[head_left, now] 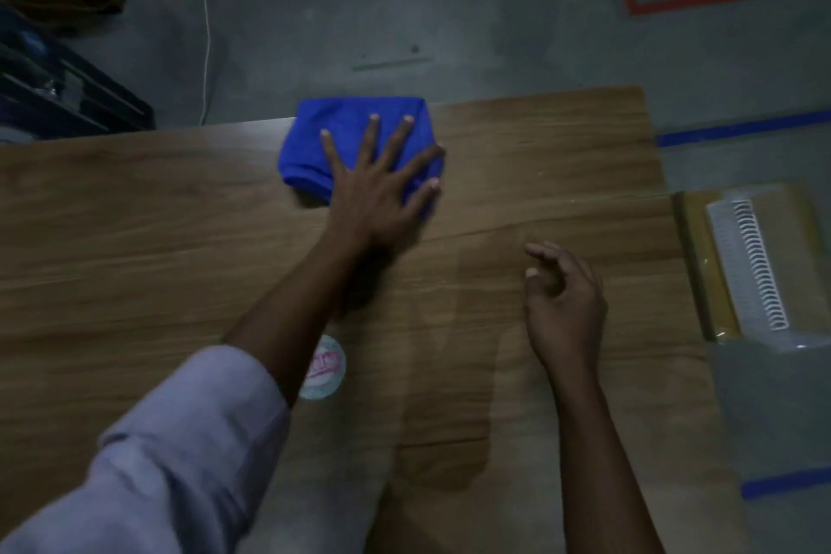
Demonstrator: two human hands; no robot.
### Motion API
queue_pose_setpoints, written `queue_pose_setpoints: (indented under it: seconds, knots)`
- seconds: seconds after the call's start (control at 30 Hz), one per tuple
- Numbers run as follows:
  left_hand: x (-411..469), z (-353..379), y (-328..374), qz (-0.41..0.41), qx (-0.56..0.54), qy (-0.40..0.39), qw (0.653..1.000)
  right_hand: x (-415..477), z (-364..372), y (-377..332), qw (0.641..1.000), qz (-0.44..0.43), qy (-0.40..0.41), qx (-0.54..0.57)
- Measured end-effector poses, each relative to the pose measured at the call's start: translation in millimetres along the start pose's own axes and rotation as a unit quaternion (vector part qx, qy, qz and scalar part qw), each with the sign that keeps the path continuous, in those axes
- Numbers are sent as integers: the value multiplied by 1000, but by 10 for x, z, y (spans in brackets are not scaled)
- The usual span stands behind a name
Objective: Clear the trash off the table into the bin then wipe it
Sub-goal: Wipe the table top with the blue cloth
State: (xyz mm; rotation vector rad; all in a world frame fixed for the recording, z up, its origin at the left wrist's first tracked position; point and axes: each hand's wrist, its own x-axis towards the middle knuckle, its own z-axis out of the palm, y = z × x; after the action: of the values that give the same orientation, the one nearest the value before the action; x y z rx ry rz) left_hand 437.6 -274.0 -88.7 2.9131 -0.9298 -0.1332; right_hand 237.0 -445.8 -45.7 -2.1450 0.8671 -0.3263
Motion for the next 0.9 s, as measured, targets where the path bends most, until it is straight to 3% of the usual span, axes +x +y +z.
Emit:
queue_pose_setpoints:
  seconds: [0.07,0.17,0.3,0.4,0.43,0.5,0.57,0.67,0.73,0.77,0.8,0.87,0.9]
  knots:
    - [-59,-14,-169,-42,3,11,999,-64,70,-53,1000,-16,-20,0]
    - [-432,51,195,-30,-20,22,999,-163,128,-133,996,-86,-28,-16]
    - [-964,187,947,161,-102,30,981,-200,111,-279,992,-121,-6,-17]
    - [-1145,164,1247,255,-201,17,946,-106,160,-299,989,-105,-69,-73]
    - [-1190,120,1265,243,-295,23,924,-29,184,-294,986,-93,-113,-83]
    - [-1271,45,1185,119,-446,116,880,113,230,-292,971,-63,-207,-97]
    - [-1379,19,973,-32,-459,216,861,90,323,-250,944,-67,-274,-174]
    - [-1494,36,640,-107,-471,269,833,-324,497,-210,921,-143,-242,-270]
    - [-1465,41,560,-88,-523,243,812,-579,591,-249,957,-124,-131,-227]
    - [-1406,37,576,-75,-584,214,779,-614,627,-312,974,-112,-60,-188]
    - [-1307,-29,610,-88,-671,172,716,-599,657,-379,979,-119,-2,-162]
    - [-1048,-236,663,-193,-832,64,516,-547,714,-477,969,-174,28,-175]
    - [-913,-310,681,-241,-862,28,445,-521,735,-504,961,-194,18,-194]
